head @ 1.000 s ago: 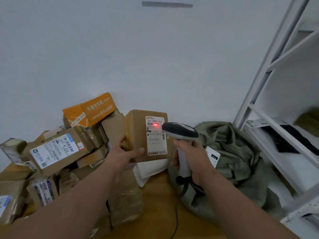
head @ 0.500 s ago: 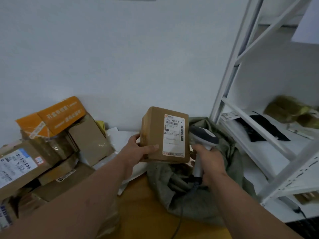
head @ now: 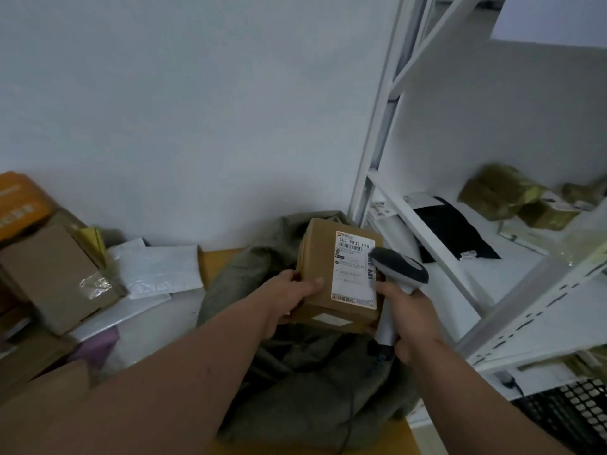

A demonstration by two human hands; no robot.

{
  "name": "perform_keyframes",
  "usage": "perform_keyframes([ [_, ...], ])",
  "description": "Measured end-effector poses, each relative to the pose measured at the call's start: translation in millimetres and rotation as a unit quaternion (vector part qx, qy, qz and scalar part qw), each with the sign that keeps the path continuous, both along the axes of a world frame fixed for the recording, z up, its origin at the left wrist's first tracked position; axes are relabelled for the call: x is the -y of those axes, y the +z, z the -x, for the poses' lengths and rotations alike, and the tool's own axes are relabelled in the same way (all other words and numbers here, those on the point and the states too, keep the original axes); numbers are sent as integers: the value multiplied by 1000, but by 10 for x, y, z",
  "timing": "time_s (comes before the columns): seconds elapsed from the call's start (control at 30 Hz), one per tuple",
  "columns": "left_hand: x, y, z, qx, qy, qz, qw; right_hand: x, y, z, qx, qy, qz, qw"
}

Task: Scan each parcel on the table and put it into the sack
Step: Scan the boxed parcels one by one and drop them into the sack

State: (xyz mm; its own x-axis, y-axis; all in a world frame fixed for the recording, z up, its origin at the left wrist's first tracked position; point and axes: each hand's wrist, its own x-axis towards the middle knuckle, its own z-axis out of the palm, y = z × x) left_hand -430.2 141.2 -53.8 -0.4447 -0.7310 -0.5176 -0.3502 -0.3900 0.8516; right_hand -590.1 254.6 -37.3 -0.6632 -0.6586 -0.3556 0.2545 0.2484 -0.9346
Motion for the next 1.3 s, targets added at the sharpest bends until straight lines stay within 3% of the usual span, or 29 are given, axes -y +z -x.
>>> perform_keyframes([
  [0.27, -8, -429, 486, 87, -27, -27, 995, 103, -537, 410, -31, 10, -87, 996],
  [0.67, 393, -740, 384, 216, 23, 104, 971, 734, -994, 265, 45, 76, -128, 988],
  [0.83, 553, -799, 312, 239, 17, 165, 957, 1024, -1095, 172, 18, 87, -121, 989],
  [0.93, 602, -843, 347, 283, -46, 201, 937, 1115, -1156, 203, 0, 76, -143, 987],
  [1.1, 595, -1071, 376, 327, -155, 170, 916, 1059, -1281, 274, 34, 73, -156, 984],
  [1.23, 596, -1095, 303, 395, -177, 166, 886, 1034, -1293, 241, 25, 132, -143, 981],
  [1.3, 589, -1061, 238, 386, -165, 183, 889, 1019, -1267, 232, -12, 122, -151, 981],
])
